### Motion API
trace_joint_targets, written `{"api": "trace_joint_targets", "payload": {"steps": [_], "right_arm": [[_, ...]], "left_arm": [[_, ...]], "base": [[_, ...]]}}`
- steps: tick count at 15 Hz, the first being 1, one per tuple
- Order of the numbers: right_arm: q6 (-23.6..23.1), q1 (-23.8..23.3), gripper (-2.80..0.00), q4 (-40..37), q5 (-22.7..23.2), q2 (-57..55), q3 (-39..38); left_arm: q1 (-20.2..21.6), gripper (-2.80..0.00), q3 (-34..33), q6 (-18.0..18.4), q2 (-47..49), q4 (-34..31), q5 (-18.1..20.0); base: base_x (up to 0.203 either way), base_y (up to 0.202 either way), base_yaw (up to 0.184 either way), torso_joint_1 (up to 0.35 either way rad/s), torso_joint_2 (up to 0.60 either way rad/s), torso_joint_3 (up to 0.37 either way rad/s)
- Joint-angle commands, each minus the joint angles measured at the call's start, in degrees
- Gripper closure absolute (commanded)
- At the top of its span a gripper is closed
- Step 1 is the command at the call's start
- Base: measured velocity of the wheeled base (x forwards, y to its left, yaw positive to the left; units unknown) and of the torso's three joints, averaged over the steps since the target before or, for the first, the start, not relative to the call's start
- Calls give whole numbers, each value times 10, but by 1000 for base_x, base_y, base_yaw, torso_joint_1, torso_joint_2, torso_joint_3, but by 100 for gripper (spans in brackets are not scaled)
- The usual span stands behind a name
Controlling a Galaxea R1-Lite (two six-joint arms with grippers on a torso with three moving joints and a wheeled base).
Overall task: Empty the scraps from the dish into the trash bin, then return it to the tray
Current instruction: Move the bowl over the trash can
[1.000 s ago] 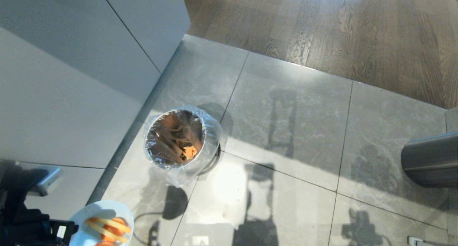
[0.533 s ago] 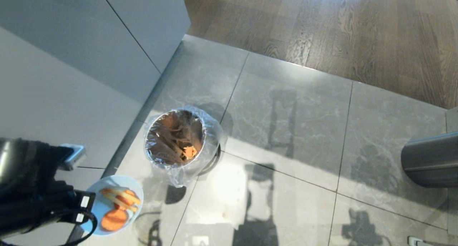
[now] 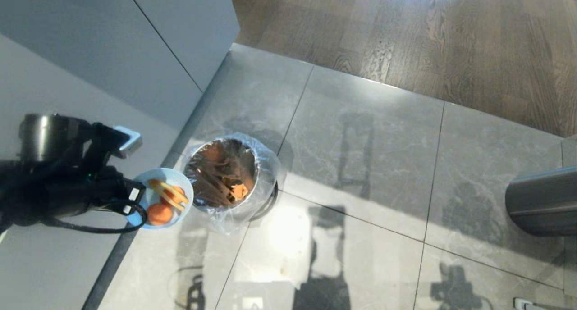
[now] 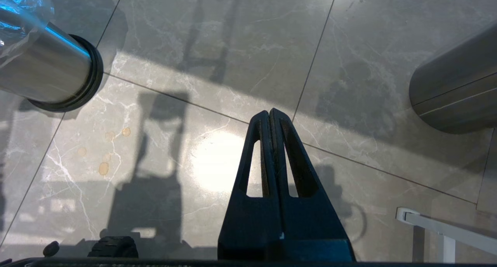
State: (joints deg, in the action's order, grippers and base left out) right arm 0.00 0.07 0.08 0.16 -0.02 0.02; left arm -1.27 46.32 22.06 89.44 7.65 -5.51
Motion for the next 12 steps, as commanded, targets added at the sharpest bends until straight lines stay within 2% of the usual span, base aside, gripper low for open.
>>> {"api": "trace_joint_targets", "payload": {"steps": [1, 4, 8, 12], "right_arm": [[0, 0, 0, 0, 0, 0, 0], [0, 0, 0, 0, 0, 0, 0], [0, 0, 0, 0, 0, 0, 0], [0, 0, 0, 0, 0, 0, 0]], "left_arm": [[0, 0, 31, 51, 17, 14, -1], [0, 0, 21, 121, 27, 112, -1], [-14, 0, 10, 196, 34, 218, 11], [-39, 0, -3, 323, 59, 311, 31]], "base": [[0, 0, 0, 0, 0, 0], [0, 0, 0, 0, 0, 0], [0, 0, 0, 0, 0, 0], [0, 0, 0, 0, 0, 0]]}}
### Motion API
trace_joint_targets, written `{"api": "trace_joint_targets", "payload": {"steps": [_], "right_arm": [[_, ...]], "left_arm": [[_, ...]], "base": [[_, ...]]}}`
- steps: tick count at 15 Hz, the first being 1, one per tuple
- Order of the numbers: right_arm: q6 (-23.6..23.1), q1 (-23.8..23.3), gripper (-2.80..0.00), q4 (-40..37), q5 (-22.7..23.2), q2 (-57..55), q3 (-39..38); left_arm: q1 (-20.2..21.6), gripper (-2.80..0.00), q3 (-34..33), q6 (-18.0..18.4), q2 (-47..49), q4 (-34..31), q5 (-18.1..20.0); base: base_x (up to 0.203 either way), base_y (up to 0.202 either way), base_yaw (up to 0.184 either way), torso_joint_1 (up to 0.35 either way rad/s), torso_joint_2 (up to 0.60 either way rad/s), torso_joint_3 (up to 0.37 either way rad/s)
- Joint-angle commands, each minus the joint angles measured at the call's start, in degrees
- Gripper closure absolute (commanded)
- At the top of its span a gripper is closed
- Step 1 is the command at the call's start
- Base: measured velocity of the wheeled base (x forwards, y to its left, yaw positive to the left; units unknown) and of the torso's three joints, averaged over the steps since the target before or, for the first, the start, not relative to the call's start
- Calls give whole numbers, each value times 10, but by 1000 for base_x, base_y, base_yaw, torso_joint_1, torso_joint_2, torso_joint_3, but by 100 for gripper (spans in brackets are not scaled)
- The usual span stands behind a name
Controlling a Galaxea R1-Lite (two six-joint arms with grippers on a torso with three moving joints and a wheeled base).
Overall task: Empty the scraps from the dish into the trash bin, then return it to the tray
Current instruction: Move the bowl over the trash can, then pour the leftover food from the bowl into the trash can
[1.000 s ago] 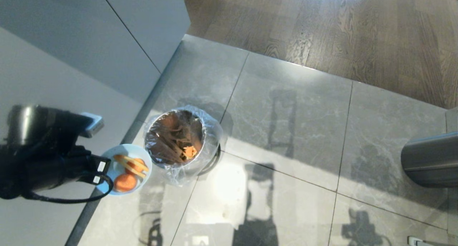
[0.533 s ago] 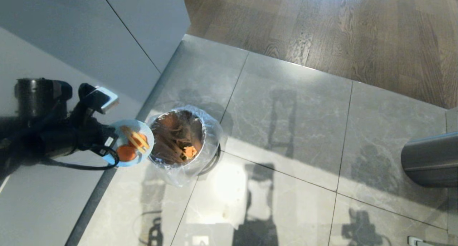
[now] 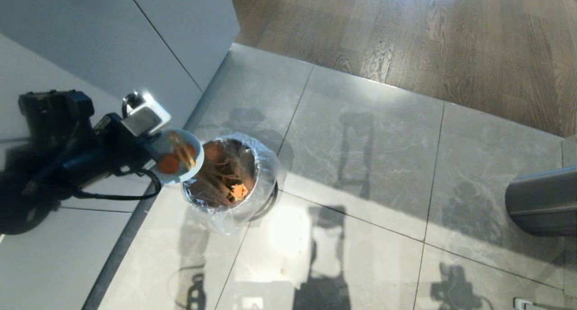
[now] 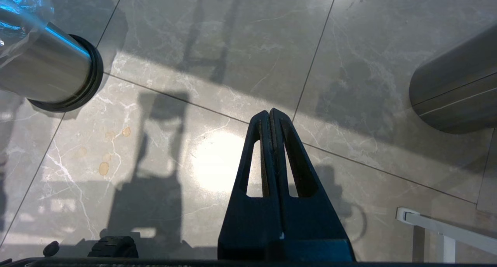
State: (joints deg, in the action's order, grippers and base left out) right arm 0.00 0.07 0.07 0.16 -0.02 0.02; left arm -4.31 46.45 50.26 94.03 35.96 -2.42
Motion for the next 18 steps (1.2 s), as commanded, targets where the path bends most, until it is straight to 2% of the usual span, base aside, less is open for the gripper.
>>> {"api": "trace_joint_targets", "payload": {"steps": [1, 3, 6, 9, 11, 13, 16, 18], "right_arm": [[0, 0, 0, 0, 0, 0, 0], [0, 0, 0, 0, 0, 0, 0], [0, 0, 0, 0, 0, 0, 0], [0, 0, 0, 0, 0, 0, 0], [0, 0, 0, 0, 0, 0, 0], [0, 0, 0, 0, 0, 0, 1], [0, 0, 0, 0, 0, 0, 0], [0, 0, 0, 0, 0, 0, 0]], "left_arm": [[-15, 0, -16, 70, 21, 52, 1], [-31, 0, -48, 91, 41, 86, 1], [-53, 0, -86, 96, 84, 192, 2], [-60, 0, -95, 98, 128, 308, 9], [-57, 0, -95, 109, 156, 373, 39], [-55, 0, -94, 131, 169, 402, 57], [-54, 0, -96, 137, 190, 471, 84], [-44, 0, -94, 187, 197, 526, 105]], "base": [[0, 0, 0, 0, 0, 0], [0, 0, 0, 0, 0, 0], [0, 0, 0, 0, 0, 0], [0, 0, 0, 0, 0, 0], [0, 0, 0, 0, 0, 0], [0, 0, 0, 0, 0, 0], [0, 0, 0, 0, 0, 0], [0, 0, 0, 0, 0, 0]]}}
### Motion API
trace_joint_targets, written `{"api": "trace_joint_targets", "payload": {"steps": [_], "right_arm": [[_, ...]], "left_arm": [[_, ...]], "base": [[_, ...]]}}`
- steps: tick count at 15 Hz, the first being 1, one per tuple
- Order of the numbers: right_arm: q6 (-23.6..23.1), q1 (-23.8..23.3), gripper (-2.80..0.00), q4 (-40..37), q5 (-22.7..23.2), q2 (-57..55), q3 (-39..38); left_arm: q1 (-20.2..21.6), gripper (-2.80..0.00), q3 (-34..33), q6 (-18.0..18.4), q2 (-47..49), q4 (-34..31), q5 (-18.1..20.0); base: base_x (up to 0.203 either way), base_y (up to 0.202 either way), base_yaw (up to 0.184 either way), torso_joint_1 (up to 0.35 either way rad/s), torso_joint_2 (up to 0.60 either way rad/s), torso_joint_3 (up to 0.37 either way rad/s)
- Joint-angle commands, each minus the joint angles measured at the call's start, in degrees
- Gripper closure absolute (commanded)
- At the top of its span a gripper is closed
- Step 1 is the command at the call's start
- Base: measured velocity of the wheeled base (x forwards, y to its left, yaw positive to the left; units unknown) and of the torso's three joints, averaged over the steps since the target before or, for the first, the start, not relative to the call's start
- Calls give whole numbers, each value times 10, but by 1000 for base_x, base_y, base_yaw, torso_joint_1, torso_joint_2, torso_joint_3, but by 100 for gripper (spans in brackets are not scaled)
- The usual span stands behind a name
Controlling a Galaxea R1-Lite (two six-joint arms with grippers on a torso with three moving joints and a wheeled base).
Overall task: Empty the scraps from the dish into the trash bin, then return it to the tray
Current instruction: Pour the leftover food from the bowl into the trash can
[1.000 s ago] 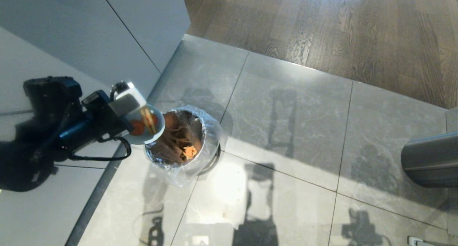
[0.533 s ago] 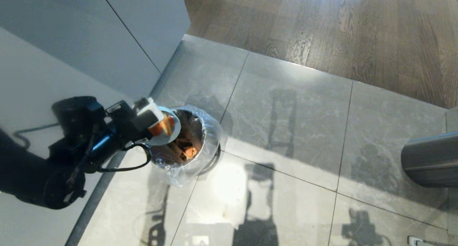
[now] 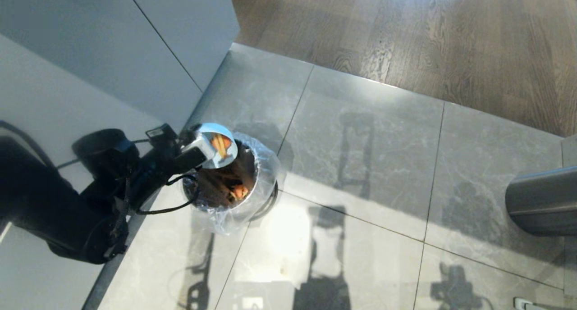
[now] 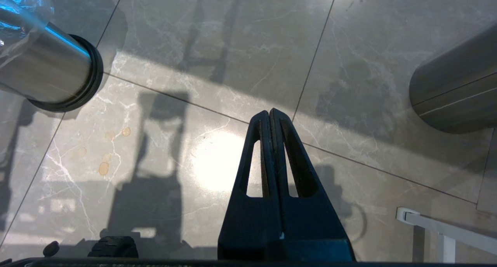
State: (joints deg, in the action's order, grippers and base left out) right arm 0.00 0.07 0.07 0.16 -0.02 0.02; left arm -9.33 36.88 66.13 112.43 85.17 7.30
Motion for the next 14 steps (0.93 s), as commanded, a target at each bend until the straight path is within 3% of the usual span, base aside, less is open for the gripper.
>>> {"api": "trace_joint_targets", "payload": {"steps": [1, 4, 8, 11, 13, 14], "right_arm": [[0, 0, 0, 0, 0, 0, 0], [0, 0, 0, 0, 0, 0, 1], [0, 0, 0, 0, 0, 0, 0], [0, 0, 0, 0, 0, 0, 0], [0, 0, 0, 0, 0, 0, 0], [0, 0, 0, 0, 0, 0, 0]], "left_arm": [[12, 0, 2, 58, 14, 46, 20], [14, 0, -1, 128, 13, 48, 47], [-1, 0, -23, 271, 1, 48, 50], [-22, 0, -32, 383, -12, 8, 56], [-45, 0, -30, 464, -24, -7, 44], [-56, 0, -32, 493, -29, -8, 18]], "base": [[0, 0, 0, 0, 0, 0], [0, 0, 0, 0, 0, 0], [0, 0, 0, 0, 0, 0], [0, 0, 0, 0, 0, 0], [0, 0, 0, 0, 0, 0], [0, 0, 0, 0, 0, 0]]}}
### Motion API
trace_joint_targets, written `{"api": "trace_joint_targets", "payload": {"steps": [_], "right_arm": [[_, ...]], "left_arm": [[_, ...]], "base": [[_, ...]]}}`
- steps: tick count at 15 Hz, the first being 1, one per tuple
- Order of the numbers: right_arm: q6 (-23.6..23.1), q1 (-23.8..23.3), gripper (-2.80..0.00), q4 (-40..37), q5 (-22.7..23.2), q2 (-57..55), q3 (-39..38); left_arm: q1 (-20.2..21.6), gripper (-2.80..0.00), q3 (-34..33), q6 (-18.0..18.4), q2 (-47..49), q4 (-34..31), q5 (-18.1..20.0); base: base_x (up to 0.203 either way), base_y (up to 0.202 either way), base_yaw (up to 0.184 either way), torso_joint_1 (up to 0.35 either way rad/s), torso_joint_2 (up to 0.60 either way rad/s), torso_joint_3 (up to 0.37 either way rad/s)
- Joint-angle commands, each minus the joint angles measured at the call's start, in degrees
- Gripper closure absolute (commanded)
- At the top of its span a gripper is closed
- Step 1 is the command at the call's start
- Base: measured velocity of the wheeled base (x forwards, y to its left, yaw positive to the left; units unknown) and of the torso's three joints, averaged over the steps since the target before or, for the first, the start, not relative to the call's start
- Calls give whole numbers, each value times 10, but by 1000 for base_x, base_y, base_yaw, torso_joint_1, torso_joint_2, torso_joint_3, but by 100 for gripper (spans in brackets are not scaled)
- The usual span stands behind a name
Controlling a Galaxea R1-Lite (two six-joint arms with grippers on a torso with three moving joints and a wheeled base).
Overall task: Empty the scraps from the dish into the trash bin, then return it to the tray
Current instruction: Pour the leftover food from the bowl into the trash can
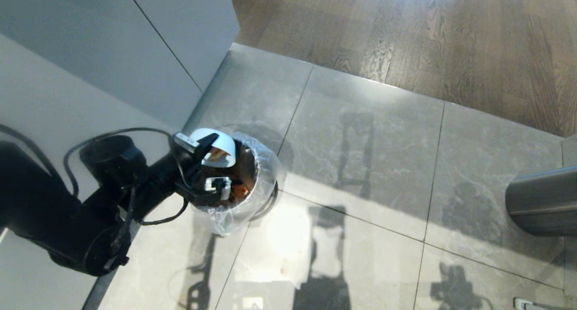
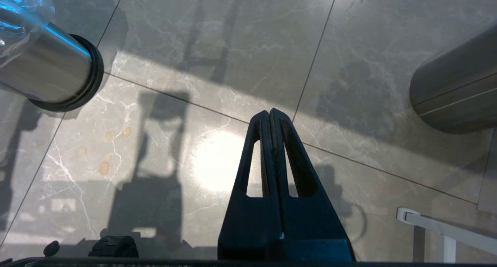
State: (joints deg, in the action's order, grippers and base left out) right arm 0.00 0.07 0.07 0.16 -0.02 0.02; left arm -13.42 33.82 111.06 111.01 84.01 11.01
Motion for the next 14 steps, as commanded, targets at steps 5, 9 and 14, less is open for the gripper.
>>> {"api": "trace_joint_targets", "payload": {"steps": [5, 9, 14], "right_arm": [[0, 0, 0, 0, 0, 0, 0], [0, 0, 0, 0, 0, 0, 0], [0, 0, 0, 0, 0, 0, 1]], "left_arm": [[-48, 0, -24, 58, -27, 53, -136], [-57, 0, -45, 38, -55, 59, -167], [-102, 0, -41, 48, -88, 59, -179]], "base": [[0, 0, 0, 0, 0, 0], [0, 0, 0, 0, 0, 0], [0, 0, 0, 0, 0, 0]]}}
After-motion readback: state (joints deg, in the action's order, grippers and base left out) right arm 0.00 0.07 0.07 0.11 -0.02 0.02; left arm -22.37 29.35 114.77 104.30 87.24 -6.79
